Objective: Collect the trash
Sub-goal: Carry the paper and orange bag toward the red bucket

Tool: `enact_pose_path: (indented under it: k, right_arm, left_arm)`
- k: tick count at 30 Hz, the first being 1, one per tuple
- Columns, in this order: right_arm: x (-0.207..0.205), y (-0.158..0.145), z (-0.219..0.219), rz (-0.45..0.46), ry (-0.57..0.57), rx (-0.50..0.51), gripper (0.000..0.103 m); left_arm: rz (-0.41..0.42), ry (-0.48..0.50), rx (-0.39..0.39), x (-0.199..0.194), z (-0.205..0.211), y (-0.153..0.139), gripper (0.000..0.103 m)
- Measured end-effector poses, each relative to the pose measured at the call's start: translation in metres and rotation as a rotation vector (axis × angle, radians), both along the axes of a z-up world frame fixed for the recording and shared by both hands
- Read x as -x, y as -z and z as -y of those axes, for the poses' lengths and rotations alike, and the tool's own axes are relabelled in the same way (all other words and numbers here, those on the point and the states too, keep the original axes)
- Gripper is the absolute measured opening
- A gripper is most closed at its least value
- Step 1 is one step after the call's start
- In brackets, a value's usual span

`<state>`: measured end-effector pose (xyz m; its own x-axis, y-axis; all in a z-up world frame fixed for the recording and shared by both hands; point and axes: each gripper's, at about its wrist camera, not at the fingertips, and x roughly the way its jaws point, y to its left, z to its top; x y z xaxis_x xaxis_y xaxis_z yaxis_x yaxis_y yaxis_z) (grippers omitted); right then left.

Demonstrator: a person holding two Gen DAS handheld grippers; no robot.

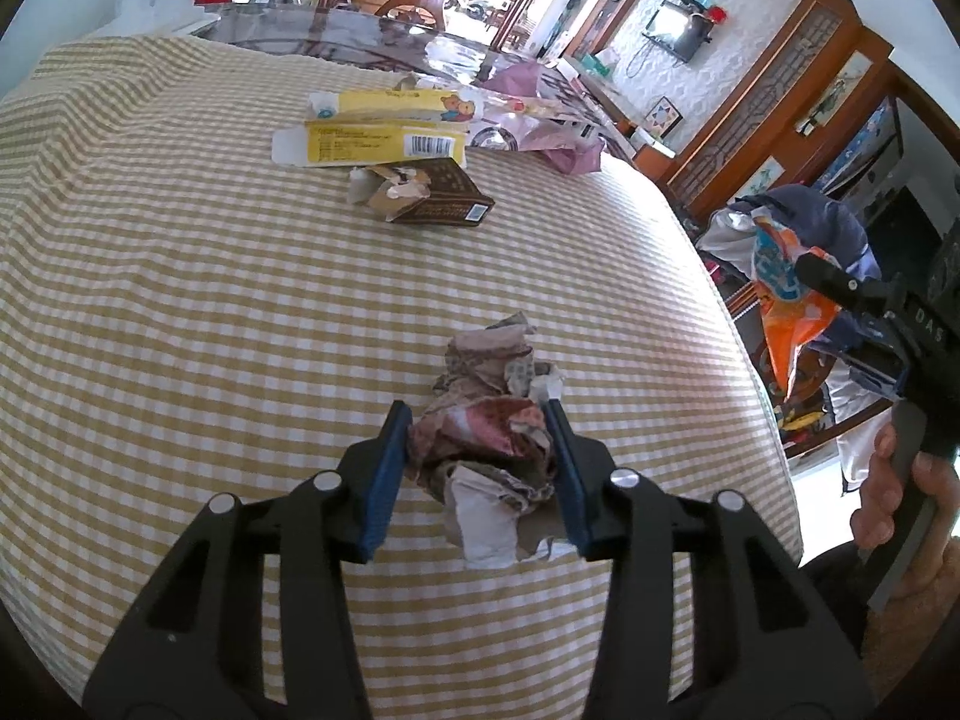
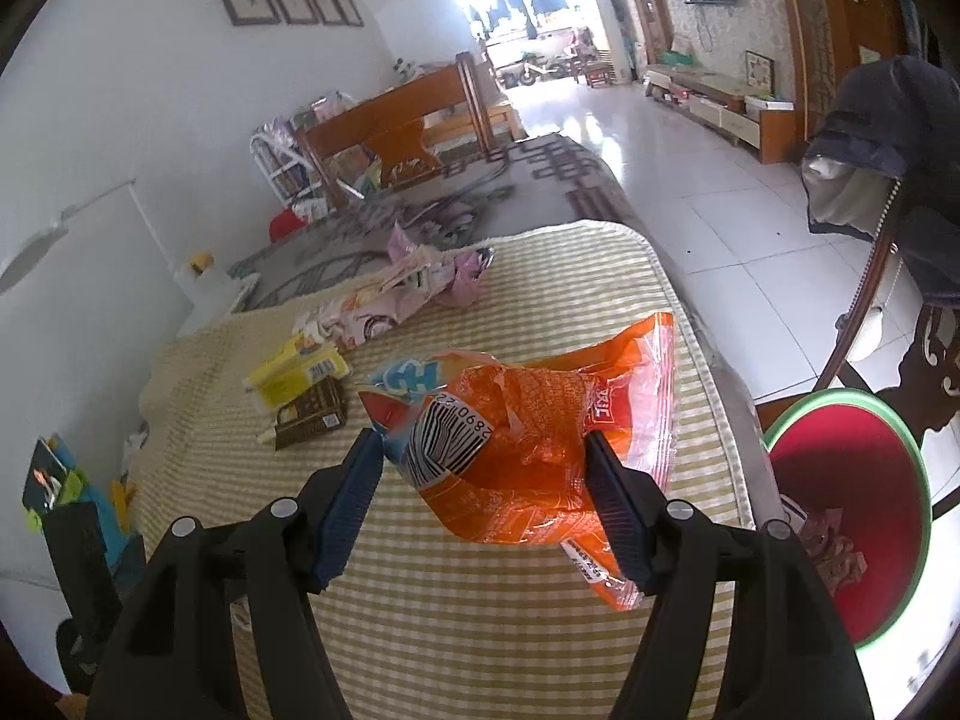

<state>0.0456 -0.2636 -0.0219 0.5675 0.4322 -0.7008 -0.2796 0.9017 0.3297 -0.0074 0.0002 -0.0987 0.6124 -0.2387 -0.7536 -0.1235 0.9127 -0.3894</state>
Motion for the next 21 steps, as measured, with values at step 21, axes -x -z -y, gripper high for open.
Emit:
enact_pose_path:
  k: [21]
  right_arm:
    - [0.004, -0.006, 0.018, 0.023, 0.071, -0.009, 0.067]
  left_arm:
    - [0.021, 0.038, 0.042, 0.003, 0.007, 0.001, 0.043]
